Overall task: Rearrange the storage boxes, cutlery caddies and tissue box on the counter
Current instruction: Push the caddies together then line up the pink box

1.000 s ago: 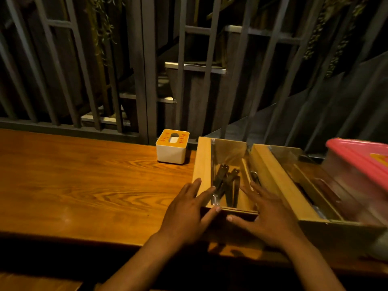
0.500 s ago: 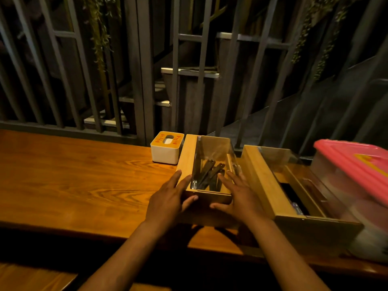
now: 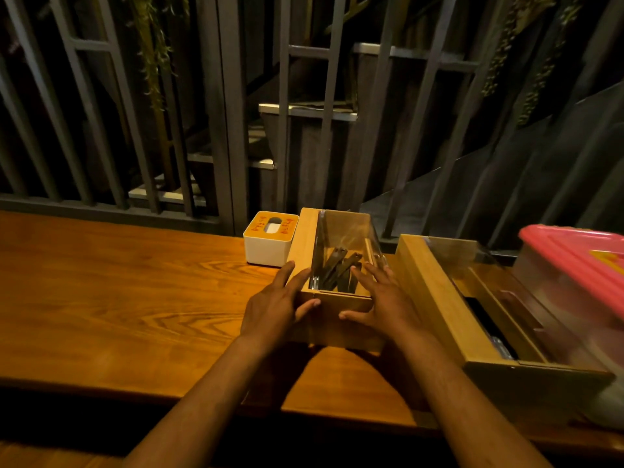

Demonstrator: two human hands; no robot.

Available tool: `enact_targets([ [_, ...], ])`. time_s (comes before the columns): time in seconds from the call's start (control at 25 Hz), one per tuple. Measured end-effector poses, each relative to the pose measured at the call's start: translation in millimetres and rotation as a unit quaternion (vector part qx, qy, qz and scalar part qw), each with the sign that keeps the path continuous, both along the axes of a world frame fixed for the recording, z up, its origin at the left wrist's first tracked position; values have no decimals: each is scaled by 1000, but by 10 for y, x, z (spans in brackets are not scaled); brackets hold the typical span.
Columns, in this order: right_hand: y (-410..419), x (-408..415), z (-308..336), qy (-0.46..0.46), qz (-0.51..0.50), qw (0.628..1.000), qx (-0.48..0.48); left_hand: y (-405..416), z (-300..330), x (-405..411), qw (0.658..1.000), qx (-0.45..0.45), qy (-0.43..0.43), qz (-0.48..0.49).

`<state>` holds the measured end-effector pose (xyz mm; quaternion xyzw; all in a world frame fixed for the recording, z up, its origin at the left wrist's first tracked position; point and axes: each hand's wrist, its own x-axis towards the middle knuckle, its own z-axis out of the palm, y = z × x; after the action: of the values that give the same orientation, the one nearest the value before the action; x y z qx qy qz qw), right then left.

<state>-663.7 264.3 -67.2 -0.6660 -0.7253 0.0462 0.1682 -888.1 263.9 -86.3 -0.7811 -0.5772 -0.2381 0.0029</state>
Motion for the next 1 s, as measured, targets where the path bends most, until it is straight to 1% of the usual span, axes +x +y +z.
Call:
enact_targets([
  [0.16,142,-25,19,-5,-4,1000,-7,174,-11,-9,1000,-1,9,1],
  [0.44,358,-52,27,-17,-10,1000,-5,430,-32,-23,1000,-9,-6,-5],
  [0.72,421,-41,0,-31,-16,999,-17,492,-59,-24,1000,-9,-4,-5],
  [0.8,397,-60,20,-45,-24,999,-15,477,-46,-22,1000,-7,16,2],
  [0.88,352,-125,42,-65,-34,997,-9,460,-7,-6,998,-3,58,19],
  [0.96,243,-194,82,-85,-51,995,-24,391,49,40,994,-1,104,34],
  [1.0,166,-217,123,-88,-56,994,-36,337,76,72,993,-2,112,37],
])
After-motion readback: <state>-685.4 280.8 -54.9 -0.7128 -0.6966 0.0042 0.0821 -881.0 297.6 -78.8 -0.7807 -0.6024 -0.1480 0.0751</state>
